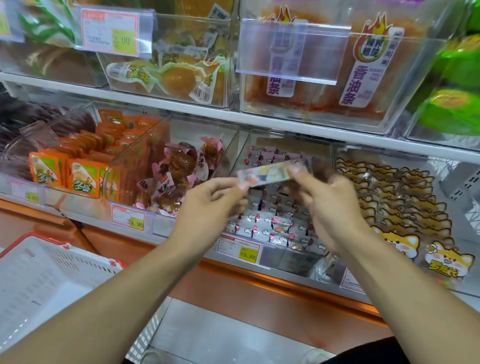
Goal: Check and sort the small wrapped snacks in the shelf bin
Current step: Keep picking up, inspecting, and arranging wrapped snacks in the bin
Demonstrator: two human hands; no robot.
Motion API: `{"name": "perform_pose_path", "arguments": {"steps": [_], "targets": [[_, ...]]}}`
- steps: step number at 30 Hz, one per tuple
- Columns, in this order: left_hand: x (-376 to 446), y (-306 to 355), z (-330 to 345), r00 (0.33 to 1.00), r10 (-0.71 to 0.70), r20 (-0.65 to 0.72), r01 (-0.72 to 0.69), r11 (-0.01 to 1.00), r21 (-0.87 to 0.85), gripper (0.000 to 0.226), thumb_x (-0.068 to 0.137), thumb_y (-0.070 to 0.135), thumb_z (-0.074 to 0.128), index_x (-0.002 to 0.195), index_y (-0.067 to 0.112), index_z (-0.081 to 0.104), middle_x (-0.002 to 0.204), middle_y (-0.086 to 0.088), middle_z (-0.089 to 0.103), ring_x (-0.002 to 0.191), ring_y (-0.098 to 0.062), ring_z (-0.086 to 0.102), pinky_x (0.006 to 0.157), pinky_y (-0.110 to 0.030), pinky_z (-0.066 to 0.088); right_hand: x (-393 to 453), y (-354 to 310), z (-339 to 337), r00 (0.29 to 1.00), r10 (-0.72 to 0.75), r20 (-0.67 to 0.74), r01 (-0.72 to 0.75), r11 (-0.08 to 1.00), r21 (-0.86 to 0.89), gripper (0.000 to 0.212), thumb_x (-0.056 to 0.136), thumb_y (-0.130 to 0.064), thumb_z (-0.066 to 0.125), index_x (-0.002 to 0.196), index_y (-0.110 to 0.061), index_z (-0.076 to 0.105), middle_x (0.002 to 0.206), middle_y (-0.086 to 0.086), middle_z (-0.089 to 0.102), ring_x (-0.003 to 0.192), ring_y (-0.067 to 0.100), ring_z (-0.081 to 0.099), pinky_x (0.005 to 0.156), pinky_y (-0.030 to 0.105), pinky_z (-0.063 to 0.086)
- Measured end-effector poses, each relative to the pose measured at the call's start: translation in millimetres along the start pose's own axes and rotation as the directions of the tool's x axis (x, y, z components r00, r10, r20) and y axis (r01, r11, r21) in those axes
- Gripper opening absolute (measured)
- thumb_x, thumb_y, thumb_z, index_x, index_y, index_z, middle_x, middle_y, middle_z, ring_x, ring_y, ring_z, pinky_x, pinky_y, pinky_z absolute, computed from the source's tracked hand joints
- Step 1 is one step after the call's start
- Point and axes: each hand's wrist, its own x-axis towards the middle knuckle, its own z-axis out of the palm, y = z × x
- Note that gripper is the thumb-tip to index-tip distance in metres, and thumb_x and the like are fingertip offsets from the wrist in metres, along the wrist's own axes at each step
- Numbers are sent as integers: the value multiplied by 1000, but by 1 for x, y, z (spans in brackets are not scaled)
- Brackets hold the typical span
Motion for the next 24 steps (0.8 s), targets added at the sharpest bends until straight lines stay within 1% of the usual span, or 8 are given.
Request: {"name": "perform_pose_path", "arguments": {"steps": [2, 4, 7, 9, 11, 15, 19, 24], "targets": [[5, -3, 8, 995, 93, -22, -86, 972, 217, 16, 95, 25, 70, 110, 23, 71, 98, 6, 77, 92, -3, 71, 89, -22, 58, 9, -2, -1, 974, -163, -160, 132, 974, -187, 21, 83, -24, 81, 101, -28, 69, 104, -2, 76, 100, 22, 72, 89, 36, 57], [9, -8, 17, 982, 183, 41, -180, 859, 480, 23, 98, 23, 65, 120, 22, 68, 114, 10, 71, 102, 0, 65, 98, -21, 52, 14, -1, -4, 937, -303, -174, 221, 900, -377, 20, 84, -28, 81, 93, -40, 68, 94, -14, 75, 92, 10, 72, 82, 26, 56], [14, -16, 30, 956, 187, 225, -290, 517, 805, 40, 100, 34, 56, 135, 14, 57, 134, -4, 60, 125, -20, 49, 107, -34, 40, 19, 5, -4, 925, -371, -84, 273, 803, -530, 24, 84, -30, 80, 94, -46, 65, 87, -27, 71, 82, -11, 65, 67, 6, 47], [17, -21, 38, 952, 99, 288, -305, 310, 901, 54, 101, 47, 48, 140, 10, 48, 142, -9, 51, 132, -27, 39, 112, -38, 33, 22, 9, -3, 925, -380, -23, 295, 755, -585, 26, 84, -31, 80, 103, -43, 66, 92, -26, 69, 83, -13, 63, 65, 3, 44], [20, -24, 44, 955, 41, 293, -295, 192, 936, 62, 101, 56, 42, 139, 8, 47, 142, -11, 48, 132, -29, 38, 112, -40, 33, 24, 11, -1, 921, -390, 18, 320, 726, -609, 28, 85, -31, 80, 108, -40, 66, 93, -28, 67, 81, -17, 61, 64, 1, 42], [28, -21, 49, 964, 23, 265, -266, 131, 955, 68, 99, 61, 41, 136, 6, 50, 141, -14, 47, 129, -31, 38, 107, -43, 34, 30, 12, 0, 907, -419, 45, 350, 688, -636, 29, 86, -28, 79, 109, -36, 65, 94, -30, 63, 79, -20, 59, 66, 1, 43], [36, -21, 50, 963, -32, 267, -260, 142, 955, 72, 98, 64, 38, 138, 5, 48, 143, -16, 47, 131, -34, 38, 107, -44, 34, 33, 13, 0, 903, -426, 62, 361, 671, -648, 30, 86, -26, 78, 112, -32, 65, 97, -28, 62, 80, -19, 58, 66, 1, 41], [38, -28, 51, 959, -48, 278, -270, 136, 953, 75, 97, 68, 28, 143, 10, 43, 148, -10, 47, 134, -33, 36, 108, -45, 29, 34, 12, 0, 897, -438, 61, 382, 696, -608, 27, 88, -25, 76, 108, -36, 63, 95, -26, 63, 78, -17, 59, 64, 1, 41]]}}
